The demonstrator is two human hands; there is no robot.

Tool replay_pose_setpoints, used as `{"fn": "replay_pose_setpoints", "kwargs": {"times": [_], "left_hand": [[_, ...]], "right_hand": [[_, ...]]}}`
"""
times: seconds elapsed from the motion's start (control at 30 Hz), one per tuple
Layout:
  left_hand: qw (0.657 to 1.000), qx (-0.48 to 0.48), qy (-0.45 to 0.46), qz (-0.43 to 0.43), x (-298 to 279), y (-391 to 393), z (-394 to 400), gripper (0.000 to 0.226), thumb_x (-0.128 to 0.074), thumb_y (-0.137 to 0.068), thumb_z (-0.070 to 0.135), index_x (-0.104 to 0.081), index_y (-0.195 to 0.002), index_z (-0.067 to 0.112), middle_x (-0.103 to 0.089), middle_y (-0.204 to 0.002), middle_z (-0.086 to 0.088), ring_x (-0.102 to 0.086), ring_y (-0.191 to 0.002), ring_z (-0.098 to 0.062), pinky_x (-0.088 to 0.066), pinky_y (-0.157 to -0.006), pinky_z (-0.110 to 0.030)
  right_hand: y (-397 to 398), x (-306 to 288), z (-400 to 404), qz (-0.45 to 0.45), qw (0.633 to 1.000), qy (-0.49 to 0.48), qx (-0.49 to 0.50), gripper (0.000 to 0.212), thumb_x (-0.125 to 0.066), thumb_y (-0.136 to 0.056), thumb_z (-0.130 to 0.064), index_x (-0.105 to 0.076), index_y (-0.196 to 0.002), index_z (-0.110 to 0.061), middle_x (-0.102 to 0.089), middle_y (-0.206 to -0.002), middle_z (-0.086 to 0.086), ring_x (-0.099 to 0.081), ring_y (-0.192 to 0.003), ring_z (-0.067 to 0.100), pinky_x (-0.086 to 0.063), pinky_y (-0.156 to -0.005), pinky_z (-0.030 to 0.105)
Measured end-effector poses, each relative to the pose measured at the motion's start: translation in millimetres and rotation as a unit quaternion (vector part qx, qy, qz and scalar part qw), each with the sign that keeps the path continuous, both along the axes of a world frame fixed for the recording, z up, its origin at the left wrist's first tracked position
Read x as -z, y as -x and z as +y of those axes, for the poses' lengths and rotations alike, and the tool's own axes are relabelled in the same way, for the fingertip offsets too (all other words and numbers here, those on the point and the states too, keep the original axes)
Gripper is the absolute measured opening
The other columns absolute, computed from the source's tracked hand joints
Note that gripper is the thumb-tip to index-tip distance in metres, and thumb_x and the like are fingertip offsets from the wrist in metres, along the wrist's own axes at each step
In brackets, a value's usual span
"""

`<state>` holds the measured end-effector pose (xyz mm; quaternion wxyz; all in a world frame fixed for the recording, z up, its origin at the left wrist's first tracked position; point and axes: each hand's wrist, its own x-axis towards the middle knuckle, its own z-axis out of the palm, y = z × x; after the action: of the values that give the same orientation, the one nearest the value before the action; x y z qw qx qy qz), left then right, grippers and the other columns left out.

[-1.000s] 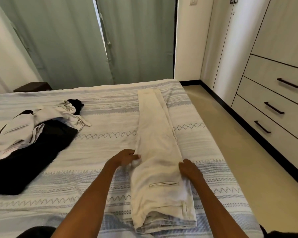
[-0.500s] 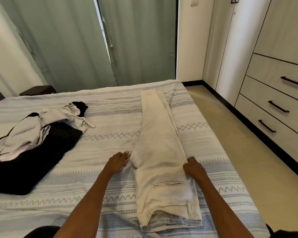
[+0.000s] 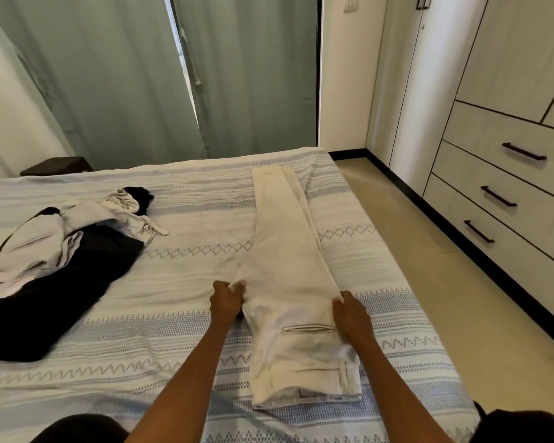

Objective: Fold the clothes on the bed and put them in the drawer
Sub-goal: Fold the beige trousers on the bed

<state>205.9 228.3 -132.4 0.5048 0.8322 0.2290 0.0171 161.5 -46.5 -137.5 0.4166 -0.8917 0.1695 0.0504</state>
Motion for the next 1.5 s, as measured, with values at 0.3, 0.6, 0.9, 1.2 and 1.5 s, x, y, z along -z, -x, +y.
{"fn": "replay_pose_setpoints", "kwargs": {"times": [0.3, 0.6, 0.9, 1.2, 1.5], "left_hand": [[0.989, 0.103, -0.054, 0.092, -8.2, 58.4, -20.0, 0.092, -0.041, -0.080, 0.086, -0.072, -0.083, 0.000, -0.072, -0.065, -0.013, -0.071, -0.062, -0.029, -0.060, -0.066, -0.038], [0.975, 0.179, -0.031, 0.126, -1.6, 129.2, -38.8, 0.041, -0.069, -0.086, 0.037, -0.064, -0.105, 0.001, -0.069, -0.108, -0.021, -0.067, -0.096, -0.033, -0.043, -0.067, -0.027], [0.973, 0.218, -0.033, 0.069, -8.8, 191.7, -41.0, 0.068, -0.053, -0.095, 0.007, -0.024, -0.154, 0.027, -0.048, -0.144, -0.009, -0.064, -0.103, -0.027, -0.056, -0.074, -0.029], [0.882, 0.375, -0.114, 0.262, -33.4, 199.4, -26.3, 0.070, -0.063, -0.095, 0.015, -0.021, -0.150, 0.026, -0.060, -0.073, -0.009, -0.056, -0.044, -0.015, -0.049, -0.041, -0.027], [0.987, 0.091, -0.124, -0.043, -23.2, 140.2, -12.8, 0.039, -0.055, -0.100, 0.025, -0.050, -0.133, 0.006, -0.051, -0.123, -0.019, -0.061, -0.104, -0.038, -0.045, -0.078, -0.032]], "right_hand": [[36.5, 11.0, -20.2, 0.070, 0.992, -0.099, 0.039, 0.082, -0.050, -0.074, -0.084, -0.055, -0.126, -0.020, -0.068, -0.113, 0.007, -0.065, -0.101, 0.030, -0.052, -0.094, 0.045], [63.9, 34.4, -27.4, 0.082, 0.984, -0.155, -0.043, 0.081, -0.055, -0.080, -0.062, -0.041, -0.147, -0.018, -0.060, -0.131, 0.008, -0.063, -0.095, 0.023, -0.052, -0.082, 0.037], [128.9, -25.2, -23.2, 0.055, 0.986, 0.041, -0.150, 0.086, -0.041, -0.091, 0.004, -0.001, -0.161, -0.024, -0.028, -0.160, 0.020, -0.046, -0.134, 0.034, -0.039, -0.109, 0.037], [137.6, -52.2, -39.7, 0.310, 0.913, 0.075, -0.254, 0.088, -0.064, -0.091, -0.010, -0.012, -0.157, -0.039, -0.068, -0.108, 0.028, -0.075, -0.081, 0.032, -0.063, -0.077, 0.042], [89.1, -35.1, -18.8, 0.006, 0.979, 0.133, -0.153, 0.041, -0.054, -0.099, -0.041, -0.050, -0.136, -0.023, -0.055, -0.131, 0.009, -0.059, -0.117, 0.031, -0.046, -0.095, 0.041]]}}
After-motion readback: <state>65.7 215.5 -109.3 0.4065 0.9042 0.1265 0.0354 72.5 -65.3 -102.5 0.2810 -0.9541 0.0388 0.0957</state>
